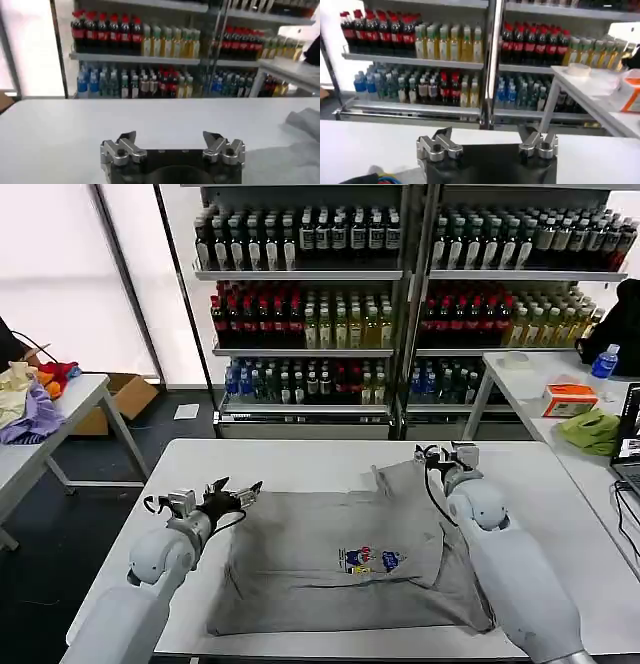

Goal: Fold and organize the clothes.

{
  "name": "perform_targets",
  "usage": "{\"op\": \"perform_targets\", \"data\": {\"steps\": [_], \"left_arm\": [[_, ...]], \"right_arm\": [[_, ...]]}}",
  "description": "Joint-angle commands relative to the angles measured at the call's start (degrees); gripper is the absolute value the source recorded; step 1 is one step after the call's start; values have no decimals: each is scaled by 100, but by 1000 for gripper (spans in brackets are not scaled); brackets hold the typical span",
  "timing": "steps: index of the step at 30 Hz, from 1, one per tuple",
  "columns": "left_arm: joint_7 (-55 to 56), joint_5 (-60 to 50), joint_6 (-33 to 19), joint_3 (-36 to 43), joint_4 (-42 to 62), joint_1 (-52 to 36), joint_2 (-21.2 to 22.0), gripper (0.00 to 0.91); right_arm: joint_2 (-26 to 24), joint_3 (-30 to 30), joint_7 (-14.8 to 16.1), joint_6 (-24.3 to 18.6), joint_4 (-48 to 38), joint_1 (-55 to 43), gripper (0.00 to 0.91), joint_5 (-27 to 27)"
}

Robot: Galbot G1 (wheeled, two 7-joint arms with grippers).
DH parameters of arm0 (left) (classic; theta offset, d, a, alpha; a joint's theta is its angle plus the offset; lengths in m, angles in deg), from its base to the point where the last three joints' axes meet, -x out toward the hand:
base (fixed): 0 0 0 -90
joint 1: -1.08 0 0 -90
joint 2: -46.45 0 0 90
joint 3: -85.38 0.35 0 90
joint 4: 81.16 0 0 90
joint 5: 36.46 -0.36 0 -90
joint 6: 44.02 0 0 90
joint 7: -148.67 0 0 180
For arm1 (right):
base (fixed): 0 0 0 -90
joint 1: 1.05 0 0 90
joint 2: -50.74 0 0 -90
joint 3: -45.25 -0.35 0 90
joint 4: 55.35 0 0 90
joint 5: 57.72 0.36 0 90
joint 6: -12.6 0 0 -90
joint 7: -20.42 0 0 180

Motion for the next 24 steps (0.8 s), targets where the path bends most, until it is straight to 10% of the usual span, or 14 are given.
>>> {"op": "perform_targets", "data": {"steps": [1,24], "left_arm": [[-8,-217,27,360,731,-525,64,907],[-25,-347,45,475,1011,-556,169,877]], "right_arm": [[324,225,126,-19,-924,-463,907,-134],[605,112,142,-51,-1367,-276,907,-276]]}}
